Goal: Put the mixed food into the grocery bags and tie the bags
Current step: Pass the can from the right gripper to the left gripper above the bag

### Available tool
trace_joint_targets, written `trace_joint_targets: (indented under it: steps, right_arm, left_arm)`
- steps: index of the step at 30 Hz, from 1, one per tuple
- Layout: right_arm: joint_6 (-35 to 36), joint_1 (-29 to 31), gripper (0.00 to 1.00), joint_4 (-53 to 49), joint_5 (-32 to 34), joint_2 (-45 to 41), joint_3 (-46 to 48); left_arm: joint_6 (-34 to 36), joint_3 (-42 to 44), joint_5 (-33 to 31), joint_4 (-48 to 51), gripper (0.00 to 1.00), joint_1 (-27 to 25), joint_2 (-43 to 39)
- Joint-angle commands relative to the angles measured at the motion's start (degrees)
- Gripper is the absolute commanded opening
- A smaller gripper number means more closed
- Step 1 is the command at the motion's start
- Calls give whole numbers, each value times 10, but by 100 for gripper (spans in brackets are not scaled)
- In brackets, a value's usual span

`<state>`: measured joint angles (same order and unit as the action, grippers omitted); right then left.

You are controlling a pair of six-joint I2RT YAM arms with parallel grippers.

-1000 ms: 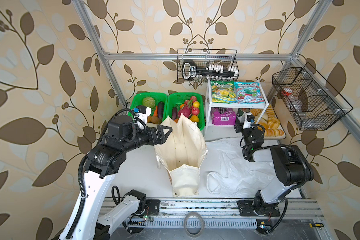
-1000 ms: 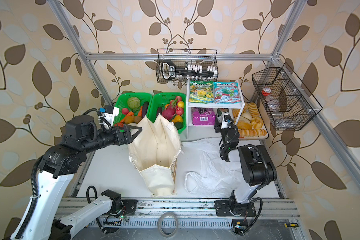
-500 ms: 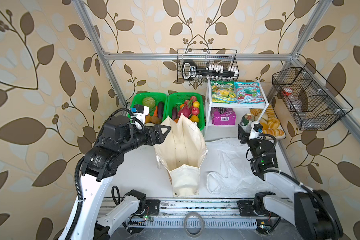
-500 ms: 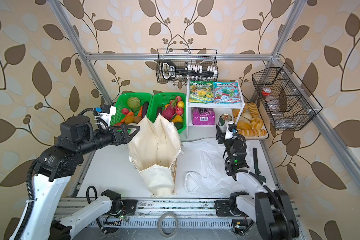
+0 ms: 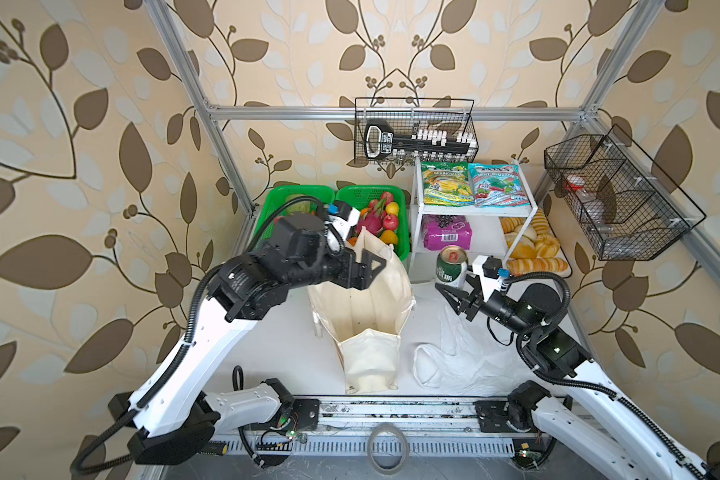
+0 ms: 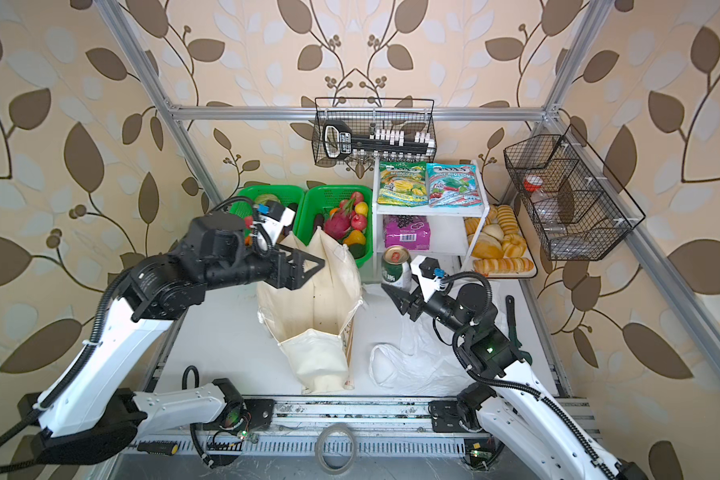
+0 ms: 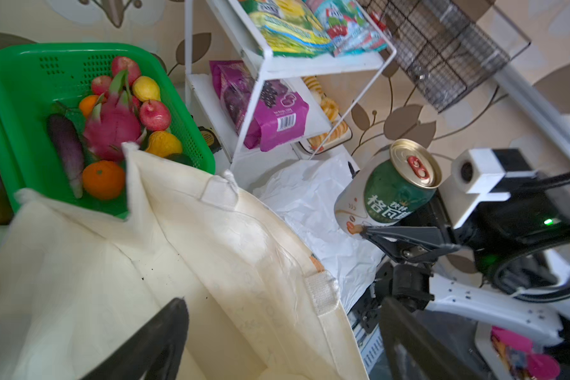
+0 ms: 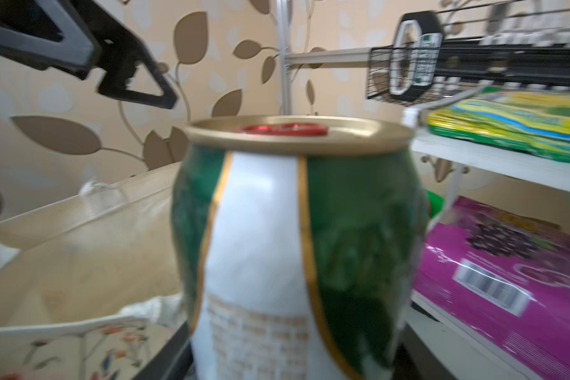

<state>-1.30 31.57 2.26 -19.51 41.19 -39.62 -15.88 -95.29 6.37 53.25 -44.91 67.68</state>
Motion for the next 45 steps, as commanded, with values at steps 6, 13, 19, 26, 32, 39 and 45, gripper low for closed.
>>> trace_joint_targets:
  steps: [6,13,19,26,32,39,45]
  right_arm:
    - [70,90,34,-89,-40,78,-143]
    - [95,116,34,-89,-40,114,-181]
    - [109,129,34,-129,-48,136,-223]
    - [119,152,34,-154,-44,146,-247]
    - [134,161,34,-165,-37,151,-262]
    - [155,171,34,-171,5,153,-270]
    - [158,178,34,-152,18,150,-268]
  left_arm:
    - [59,-23,-15,-75,99,-49,-15]
    - [83,-32,56,-73,99,-49,-1]
    - [111,-64,72,-25,99,-49,29]
    - [138,-89,74,26,97,-49,57]
    - [146,-105,81,57,86,-50,75]
    - [151,-112,79,86,80,-51,83]
    - [155,-117,87,99,81,-54,90]
